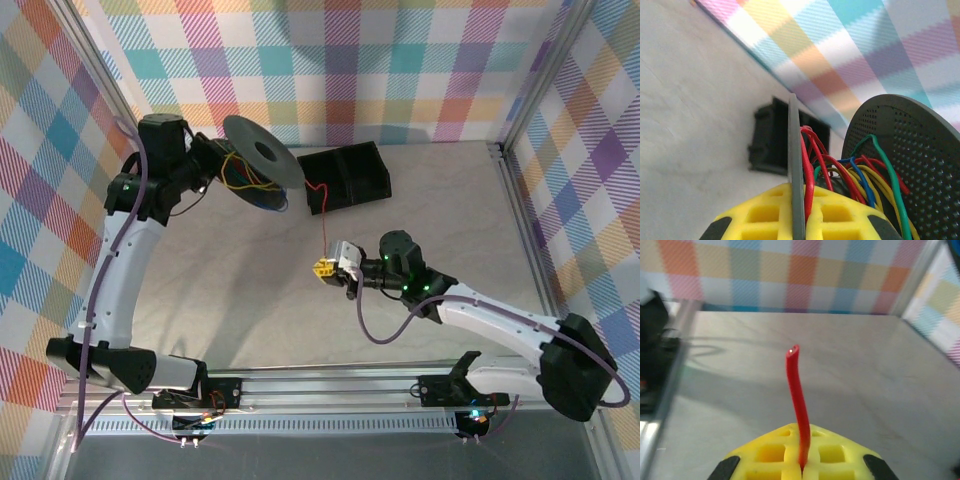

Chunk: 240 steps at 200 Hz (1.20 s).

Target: Wrap the cables

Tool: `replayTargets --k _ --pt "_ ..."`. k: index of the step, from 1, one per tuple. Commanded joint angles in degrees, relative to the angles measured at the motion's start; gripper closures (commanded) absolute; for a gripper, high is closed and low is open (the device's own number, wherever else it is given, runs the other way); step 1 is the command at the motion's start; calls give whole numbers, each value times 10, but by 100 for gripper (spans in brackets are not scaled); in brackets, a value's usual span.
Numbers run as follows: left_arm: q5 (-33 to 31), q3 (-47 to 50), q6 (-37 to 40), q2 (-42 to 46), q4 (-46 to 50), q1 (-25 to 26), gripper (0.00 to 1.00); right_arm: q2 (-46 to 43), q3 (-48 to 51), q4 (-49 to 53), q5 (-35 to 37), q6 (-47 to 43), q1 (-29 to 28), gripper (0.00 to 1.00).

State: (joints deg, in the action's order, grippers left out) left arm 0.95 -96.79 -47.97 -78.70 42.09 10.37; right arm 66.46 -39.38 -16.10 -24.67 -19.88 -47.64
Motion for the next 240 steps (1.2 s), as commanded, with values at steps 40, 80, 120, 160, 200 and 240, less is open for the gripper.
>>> replayTargets --k 40,80,120,160,200,240 --pt "-274 -7 55 -53 -163 -16 100 -75 -120 251 -161 77 -96 100" --pt "-362 -23 114 -121 -153 -16 100 -132 -158 238 -216 120 -114 100" --pt "-362 -17 155 -180 -153 -17 100 -162 -203 184 -157 173 -116 100" --pt "-353 35 209 -191 -193 11 100 -123 -330 198 -96 230 -116 100" --pt "-327 84 273 -180 -250 70 100 -63 -484 261 30 244 -116 100" --pt "-322 128 344 -163 -305 138 100 -17 -606 313 158 234 -109 100"
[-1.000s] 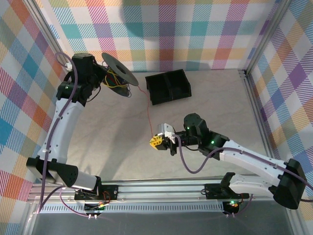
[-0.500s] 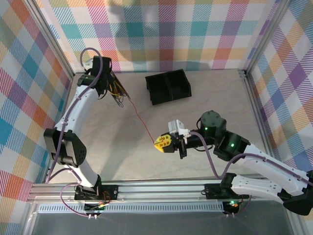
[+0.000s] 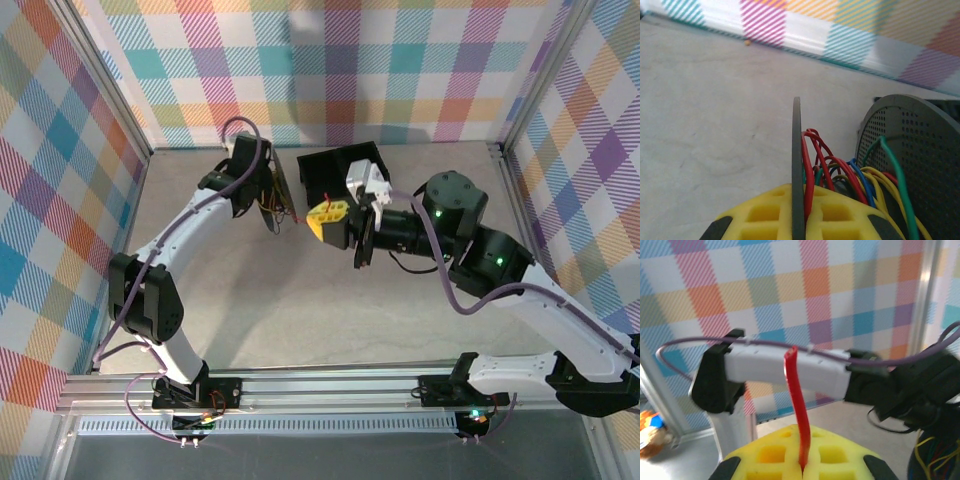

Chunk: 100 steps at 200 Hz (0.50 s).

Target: Wrap the cables

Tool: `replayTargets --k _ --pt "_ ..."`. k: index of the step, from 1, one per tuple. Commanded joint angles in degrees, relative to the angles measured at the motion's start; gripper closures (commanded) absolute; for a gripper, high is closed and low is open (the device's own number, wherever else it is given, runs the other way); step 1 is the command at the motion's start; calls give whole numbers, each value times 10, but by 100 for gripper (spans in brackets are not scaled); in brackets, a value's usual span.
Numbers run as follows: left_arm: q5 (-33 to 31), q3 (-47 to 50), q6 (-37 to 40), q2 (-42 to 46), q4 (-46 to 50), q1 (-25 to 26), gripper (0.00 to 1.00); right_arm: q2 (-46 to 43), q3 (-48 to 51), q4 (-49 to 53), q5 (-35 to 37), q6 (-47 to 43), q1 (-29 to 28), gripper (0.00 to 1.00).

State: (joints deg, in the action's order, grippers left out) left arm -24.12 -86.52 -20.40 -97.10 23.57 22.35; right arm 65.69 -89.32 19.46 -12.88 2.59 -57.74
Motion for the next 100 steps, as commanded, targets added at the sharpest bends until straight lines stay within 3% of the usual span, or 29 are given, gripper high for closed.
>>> replayTargets --k 1,41,100 --pt "-71 26 70 21 -121 20 100 -8 -110 -41 43 9 -7 100" --pt "-79 93 130 48 -188 93 100 58 -259 44 108 31 57 100" --pt "-113 163 213 74 -260 195 100 189 -479 152 38 145 287 100"
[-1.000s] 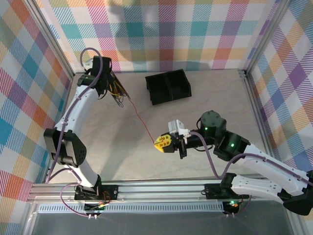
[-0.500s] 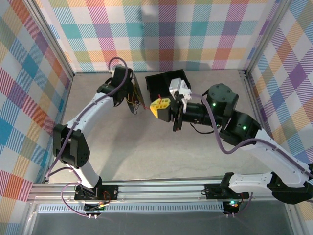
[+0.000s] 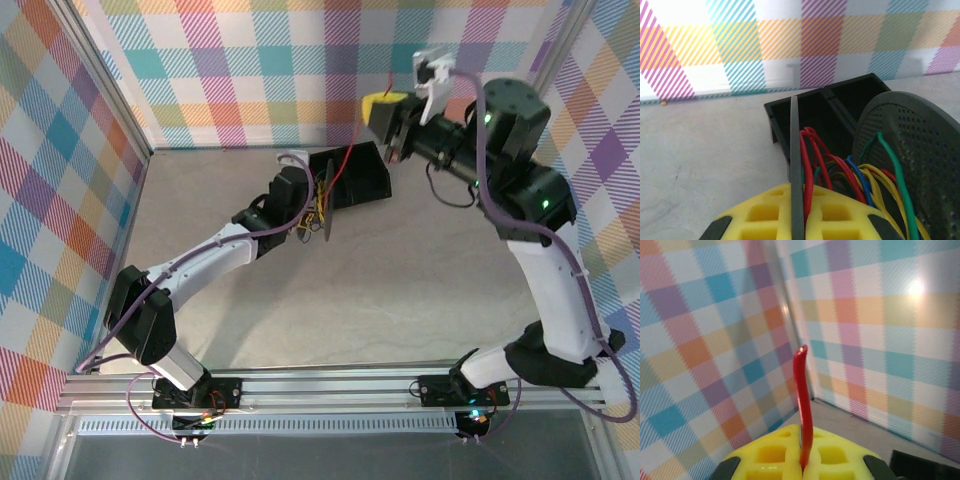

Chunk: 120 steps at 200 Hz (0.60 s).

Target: Wrap the cables

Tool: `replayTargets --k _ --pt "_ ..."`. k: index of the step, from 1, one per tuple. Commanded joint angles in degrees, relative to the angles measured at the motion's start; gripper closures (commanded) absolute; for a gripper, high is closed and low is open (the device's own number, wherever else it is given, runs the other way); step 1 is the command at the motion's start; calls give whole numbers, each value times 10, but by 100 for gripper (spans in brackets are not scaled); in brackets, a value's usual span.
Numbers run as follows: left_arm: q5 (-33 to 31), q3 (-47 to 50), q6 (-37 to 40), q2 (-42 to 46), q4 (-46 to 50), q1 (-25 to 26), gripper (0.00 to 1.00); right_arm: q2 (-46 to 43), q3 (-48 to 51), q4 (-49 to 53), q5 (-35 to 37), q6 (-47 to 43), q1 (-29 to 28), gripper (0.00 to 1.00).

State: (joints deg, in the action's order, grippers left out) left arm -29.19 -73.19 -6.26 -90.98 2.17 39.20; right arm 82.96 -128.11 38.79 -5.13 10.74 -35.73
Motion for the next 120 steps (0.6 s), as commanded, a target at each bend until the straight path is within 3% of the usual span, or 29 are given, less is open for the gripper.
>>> replayTargets --k 1,27,47,96,120 --pt "-63 31 73 12 -46 27 100 18 -93 -40 -42 67 71 100" --pt "-69 59 108 25 -60 82 100 73 -138 -44 -102 142 178 100" --pt "-70 84 129 39 -67 122 100 102 -144 -50 -99 172 227 100" --pt "-28 113 133 71 -17 190 100 160 -155 -15 47 186 261 100" --pt "29 116 119 97 24 205 100 192 -156 -4 72 177 270 100"
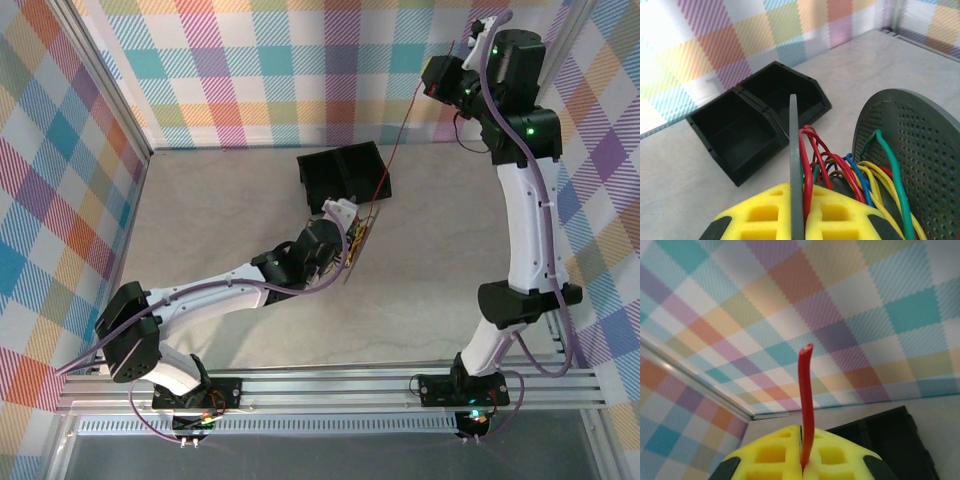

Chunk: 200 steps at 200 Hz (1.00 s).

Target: Wrap the cables

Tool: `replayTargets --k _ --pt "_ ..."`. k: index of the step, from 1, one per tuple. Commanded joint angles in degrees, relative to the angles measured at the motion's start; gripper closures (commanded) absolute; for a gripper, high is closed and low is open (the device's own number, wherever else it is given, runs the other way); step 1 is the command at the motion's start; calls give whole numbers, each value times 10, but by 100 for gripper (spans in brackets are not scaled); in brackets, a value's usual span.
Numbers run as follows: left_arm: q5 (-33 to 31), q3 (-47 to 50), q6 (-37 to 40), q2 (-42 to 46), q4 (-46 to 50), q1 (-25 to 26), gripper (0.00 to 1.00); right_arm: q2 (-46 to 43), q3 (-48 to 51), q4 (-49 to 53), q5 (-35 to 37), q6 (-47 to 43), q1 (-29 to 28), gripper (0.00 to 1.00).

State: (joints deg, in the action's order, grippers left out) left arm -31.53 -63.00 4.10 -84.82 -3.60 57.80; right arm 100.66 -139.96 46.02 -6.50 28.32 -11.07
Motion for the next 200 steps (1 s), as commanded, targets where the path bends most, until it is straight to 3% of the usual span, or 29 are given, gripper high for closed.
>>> replayTargets --k 1,55,95,120,165,200 --pt "56 13 15 36 84 20 100 17 -38 -76 87 0 24 100" --pt "212 -4 -21 129 184 18 100 100 -68 -9 145 -13 44 100" --pt "381 -11 -82 207 217 -35 100 125 -55 30 163 -11 75 100" --pt "481 -3 -132 253 200 -86 100 102 8 13 170 -8 86 100" --pt "653 9 -287 292 74 -227 100 32 179 -64 164 17 103 100" --pt "701 -13 -457 259 -29 -311 100 -29 321 -146 145 27 102 100"
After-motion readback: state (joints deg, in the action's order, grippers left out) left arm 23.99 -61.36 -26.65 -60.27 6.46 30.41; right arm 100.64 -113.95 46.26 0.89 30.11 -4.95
